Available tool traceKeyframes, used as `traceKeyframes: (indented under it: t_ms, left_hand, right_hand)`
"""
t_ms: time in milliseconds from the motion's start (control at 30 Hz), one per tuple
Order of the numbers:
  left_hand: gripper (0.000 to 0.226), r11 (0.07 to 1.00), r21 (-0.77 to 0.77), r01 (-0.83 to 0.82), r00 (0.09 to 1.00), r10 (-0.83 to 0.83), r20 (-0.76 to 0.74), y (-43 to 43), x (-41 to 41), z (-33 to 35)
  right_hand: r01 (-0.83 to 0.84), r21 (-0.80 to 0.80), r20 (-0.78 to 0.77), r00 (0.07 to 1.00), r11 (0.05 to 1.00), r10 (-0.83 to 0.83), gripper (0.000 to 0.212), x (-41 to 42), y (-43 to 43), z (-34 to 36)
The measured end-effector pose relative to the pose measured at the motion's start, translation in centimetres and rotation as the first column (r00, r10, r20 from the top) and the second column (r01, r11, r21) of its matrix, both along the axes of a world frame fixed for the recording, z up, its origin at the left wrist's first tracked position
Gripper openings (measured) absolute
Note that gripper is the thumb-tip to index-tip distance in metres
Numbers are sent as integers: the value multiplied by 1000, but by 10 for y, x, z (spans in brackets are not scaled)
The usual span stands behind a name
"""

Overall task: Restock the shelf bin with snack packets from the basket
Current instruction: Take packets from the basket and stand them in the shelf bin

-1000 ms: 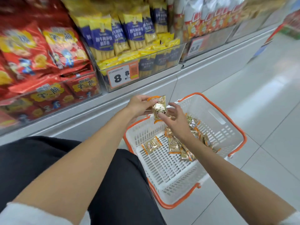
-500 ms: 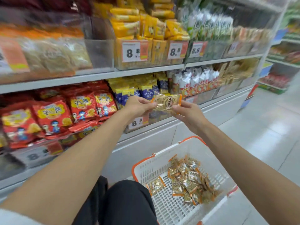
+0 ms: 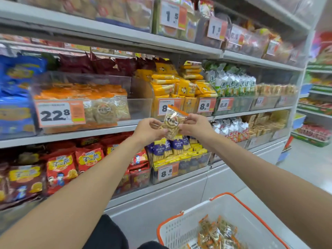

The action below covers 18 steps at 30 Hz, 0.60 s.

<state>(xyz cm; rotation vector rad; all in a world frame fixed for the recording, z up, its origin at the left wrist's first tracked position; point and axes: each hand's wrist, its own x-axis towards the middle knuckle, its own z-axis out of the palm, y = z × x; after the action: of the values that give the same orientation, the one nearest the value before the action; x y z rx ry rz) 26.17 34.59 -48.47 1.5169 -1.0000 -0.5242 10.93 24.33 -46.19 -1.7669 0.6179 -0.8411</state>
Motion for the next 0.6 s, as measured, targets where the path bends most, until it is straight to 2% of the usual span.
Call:
traceKeyframes:
  t_ms: [100, 167, 267, 367, 400, 500, 567, 600]
  left_hand:
    - [27, 1000, 23, -17, 997, 16, 71, 9, 15, 8]
    - [32, 998, -31, -62, 985, 66, 158, 14, 28, 23]
    - [34, 980, -167, -109, 953, 151, 262, 21, 61, 57]
    - [29, 963, -206, -171, 813, 256, 523, 25, 102, 90]
    - [27, 955, -210, -207, 779, 291, 556, 28, 113, 99]
    - [27, 926, -209, -314, 768, 377, 517, 31, 147, 114]
    - [36, 932, -112, -345, 799, 354, 485, 32, 167, 115]
    - [33, 937, -46, -345, 798, 319, 511, 32, 174, 113]
  right_hand:
    - [44, -97, -26, 999, 994, -47, 31, 21, 4, 7]
    - [92, -169, -22, 995, 981, -97, 33, 37, 4, 20]
    - [79, -220, 50, 996, 972, -69, 13, 70, 10, 45]
    - [107, -346, 111, 991, 932, -73, 12, 115, 14, 75]
    - [124, -408, 106, 990, 904, -88, 9, 131, 14, 83]
    - [84, -517, 20, 996, 852, -86, 13, 172, 9, 99]
    - [-4, -539, -95, 994, 842, -56, 17, 192, 4, 98]
    - [-45, -551, -165, 985, 833, -56, 19, 201, 1, 94]
